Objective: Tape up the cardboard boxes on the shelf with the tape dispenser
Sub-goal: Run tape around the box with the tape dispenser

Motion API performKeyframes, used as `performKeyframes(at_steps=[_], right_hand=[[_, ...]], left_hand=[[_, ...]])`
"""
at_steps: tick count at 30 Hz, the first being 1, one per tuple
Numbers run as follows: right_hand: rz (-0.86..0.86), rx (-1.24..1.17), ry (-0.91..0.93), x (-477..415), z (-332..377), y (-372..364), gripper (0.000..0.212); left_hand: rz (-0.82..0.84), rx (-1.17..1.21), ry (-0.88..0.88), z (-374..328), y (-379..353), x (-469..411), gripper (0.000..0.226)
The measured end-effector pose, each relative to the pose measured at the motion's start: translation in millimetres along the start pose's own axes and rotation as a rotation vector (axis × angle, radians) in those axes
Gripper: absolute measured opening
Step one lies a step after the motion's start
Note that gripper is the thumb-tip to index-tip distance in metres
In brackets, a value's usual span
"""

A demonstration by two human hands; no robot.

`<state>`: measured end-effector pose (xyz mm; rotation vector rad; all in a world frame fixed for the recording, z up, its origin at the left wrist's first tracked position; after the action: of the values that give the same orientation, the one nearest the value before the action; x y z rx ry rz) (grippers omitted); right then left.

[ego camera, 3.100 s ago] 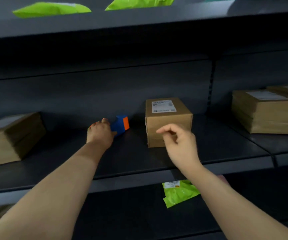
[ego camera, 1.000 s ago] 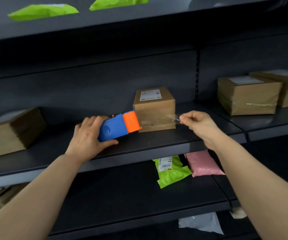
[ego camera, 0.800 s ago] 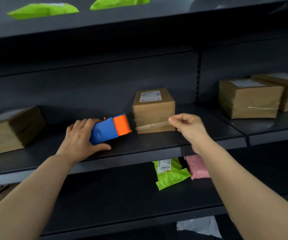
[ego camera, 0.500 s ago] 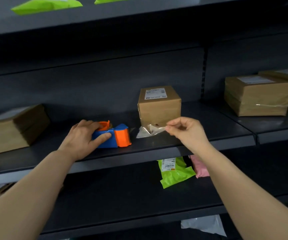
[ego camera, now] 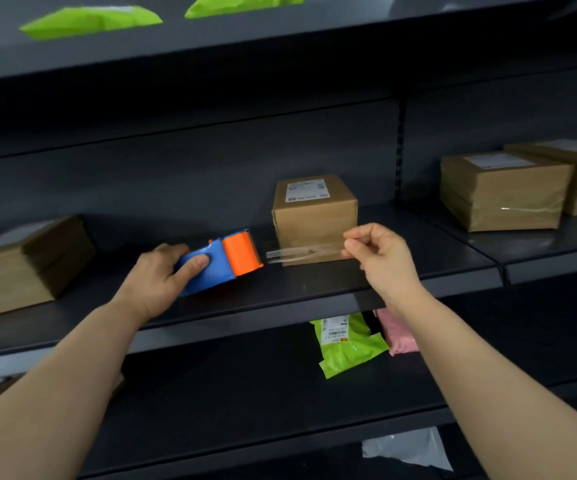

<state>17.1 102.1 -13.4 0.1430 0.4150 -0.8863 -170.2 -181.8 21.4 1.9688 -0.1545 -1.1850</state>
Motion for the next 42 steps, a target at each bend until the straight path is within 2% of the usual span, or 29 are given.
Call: performKeyframes(at_steps=[7,12,15,20,23,26,29,33,39,42], right_hand=[[-0.054,0.045,0.045,-3,4,-1,0.031],[-0.062,0.067,0.062,-4,8,7,0.030],[-0.030,0.060,0.064,-2,9,10,0.027],[-0.053,0.064,0.071,1,6,15,0.027],[0.013,0.090,0.074,5,5,10,0.026],[0.055,0.094,0.034,4,-1,11,0.021],[-0.004,0.084,-0.033,-4,-7,26,0.017],[-0.037,0.083,-0.098,-15,-16,38,0.021],[-0.083,0.273,-0.136,-36,-34,57,0.018],[-0.019,0.371,-0.170,-42,-46,55,0.015]], left_hand=[[0.014,-0.034,-0.008,-5,7,-3,0.062],[0.048,-0.208,-0.190,-17,5,-5,0.065],[0.076,-0.224,-0.261,-20,2,1,0.058],[0.096,-0.265,-0.295,-24,-2,6,0.075],[0.087,-0.324,-0.308,-25,-1,6,0.079],[0.048,-0.377,-0.335,-32,-1,4,0.079],[-0.004,-0.370,-0.341,-42,0,-1,0.079],[0.019,-0.371,-0.344,-53,-6,-5,0.079],[0.013,-0.349,-0.383,-68,-18,-7,0.072],[-0.001,-0.345,-0.388,-65,-20,-4,0.073]])
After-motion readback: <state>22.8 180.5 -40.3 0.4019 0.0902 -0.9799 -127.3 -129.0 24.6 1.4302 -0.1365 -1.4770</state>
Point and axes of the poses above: each hand's wrist, its own x-axis away from the middle knuckle, its own y-axis out of the back of the hand, z = x × y, the point moved 9 cm from there along -x, towards the middle knuckle, and after that the axes turned 10 degrees about -z, right-handed, at the moved point
